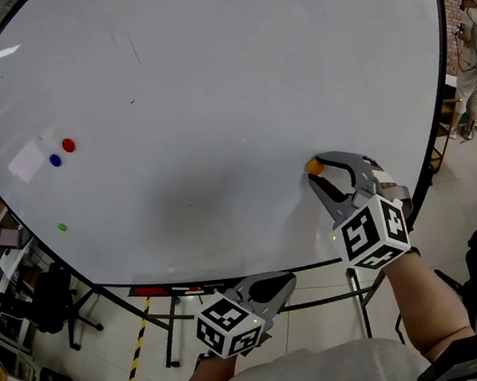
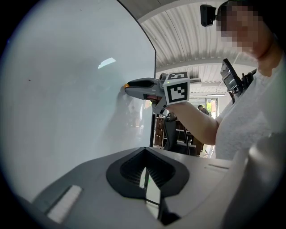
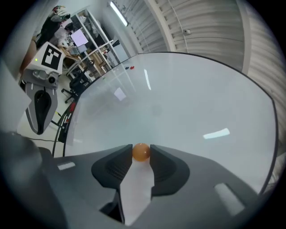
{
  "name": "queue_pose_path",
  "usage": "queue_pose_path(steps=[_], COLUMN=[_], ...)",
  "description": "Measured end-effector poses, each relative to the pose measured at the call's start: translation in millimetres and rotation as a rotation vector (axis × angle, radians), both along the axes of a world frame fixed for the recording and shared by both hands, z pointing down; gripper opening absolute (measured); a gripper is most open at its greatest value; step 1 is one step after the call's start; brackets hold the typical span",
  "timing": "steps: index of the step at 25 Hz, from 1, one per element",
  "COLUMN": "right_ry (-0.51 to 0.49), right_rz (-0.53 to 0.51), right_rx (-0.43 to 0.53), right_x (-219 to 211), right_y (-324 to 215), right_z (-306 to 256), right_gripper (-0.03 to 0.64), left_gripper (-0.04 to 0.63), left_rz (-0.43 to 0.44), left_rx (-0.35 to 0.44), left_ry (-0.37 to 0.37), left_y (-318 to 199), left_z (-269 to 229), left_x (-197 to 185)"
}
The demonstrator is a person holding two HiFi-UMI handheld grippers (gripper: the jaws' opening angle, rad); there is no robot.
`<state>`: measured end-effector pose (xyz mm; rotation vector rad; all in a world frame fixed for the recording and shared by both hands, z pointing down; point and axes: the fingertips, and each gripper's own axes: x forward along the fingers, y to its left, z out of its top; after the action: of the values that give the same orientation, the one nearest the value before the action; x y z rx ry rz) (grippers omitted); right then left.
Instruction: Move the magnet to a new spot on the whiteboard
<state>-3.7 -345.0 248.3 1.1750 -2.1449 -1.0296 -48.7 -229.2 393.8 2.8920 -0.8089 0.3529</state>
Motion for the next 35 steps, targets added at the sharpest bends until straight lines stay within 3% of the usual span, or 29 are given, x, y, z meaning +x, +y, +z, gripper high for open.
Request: queue_pose_path(steps=[8, 22, 28, 35], right_ry=[-0.066, -0.253, -0.321, -0.331], right_rz=[-0.126, -0.305, -0.323, -0.33], right_rx=[-0.206, -0.588, -0.696, -0.714], right_x=[-6, 0, 6, 6], right_y=[33, 102, 120, 127], right_z=[31, 134, 164, 170], right_gripper=[0.127, 0.127, 0.127, 0.127], left_gripper=[-0.017, -0.017, -0.017, -0.018], left_rz=[-0.016, -0.012, -0.005, -0.023], left_rx=[0.011, 0.026, 0.016, 0.004], left_ry=[0.011, 0.017, 0.008, -0.008], left_y=[-2, 10, 16, 18], left_z=[-6, -13, -9, -2], left_x=[-3, 10, 17, 17])
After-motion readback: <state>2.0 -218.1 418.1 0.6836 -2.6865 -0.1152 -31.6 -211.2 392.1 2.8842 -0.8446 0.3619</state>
